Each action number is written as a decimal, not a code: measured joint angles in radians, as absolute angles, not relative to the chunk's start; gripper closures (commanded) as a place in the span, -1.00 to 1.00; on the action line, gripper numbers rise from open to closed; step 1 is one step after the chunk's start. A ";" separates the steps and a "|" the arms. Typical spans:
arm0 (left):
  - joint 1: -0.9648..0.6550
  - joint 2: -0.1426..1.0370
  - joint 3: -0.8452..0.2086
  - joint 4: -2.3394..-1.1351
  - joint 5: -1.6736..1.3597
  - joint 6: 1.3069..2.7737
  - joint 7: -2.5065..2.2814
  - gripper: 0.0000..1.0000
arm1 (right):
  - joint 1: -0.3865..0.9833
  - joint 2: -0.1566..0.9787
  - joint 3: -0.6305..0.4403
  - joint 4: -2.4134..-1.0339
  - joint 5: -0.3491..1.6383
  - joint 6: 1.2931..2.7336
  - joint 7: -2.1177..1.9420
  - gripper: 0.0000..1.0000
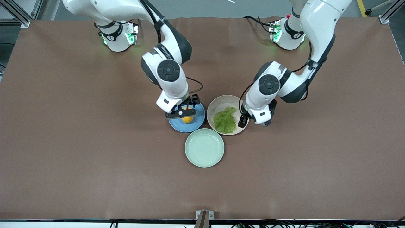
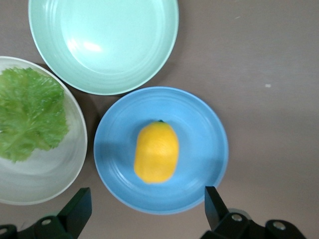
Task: Pick lemon and lettuce from plates
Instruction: 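Lower and close the right gripper on the lemon while the left grasps lettuce, then lift the lemon with the right gripper while the left gripper carries lettuce away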
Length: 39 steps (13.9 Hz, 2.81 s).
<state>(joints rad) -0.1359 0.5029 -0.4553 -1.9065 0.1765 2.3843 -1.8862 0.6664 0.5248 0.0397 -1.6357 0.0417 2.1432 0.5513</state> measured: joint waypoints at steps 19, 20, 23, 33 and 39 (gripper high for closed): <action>-0.215 0.683 -0.451 -1.801 0.245 2.390 -2.104 0.99 | 0.687 0.664 0.022 -1.681 0.043 2.312 0.558 0.06; -0.214 0.683 -0.451 -1.798 0.246 2.390 -2.104 1.00 | 0.687 0.664 0.022 -1.682 0.043 2.312 0.558 0.30; -0.204 0.673 -0.451 -1.778 0.282 2.371 -2.104 1.00 | 0.687 0.663 0.022 -1.683 0.043 2.313 0.558 0.65; 0.014 0.425 -0.450 -1.781 0.319 2.103 -1.754 1.00 | 0.504 0.287 0.005 -1.636 0.042 1.758 0.446 0.66; 0.262 0.436 -0.447 -1.862 0.319 2.121 -1.426 0.99 | 0.115 0.208 -0.005 -1.747 0.033 1.699 0.098 0.65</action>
<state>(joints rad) 0.2622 0.4363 -0.4473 -1.8621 0.3190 2.1211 -1.4258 0.1147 0.2082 -0.0048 -1.7473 0.0327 1.6994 0.0978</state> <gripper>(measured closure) 0.947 0.396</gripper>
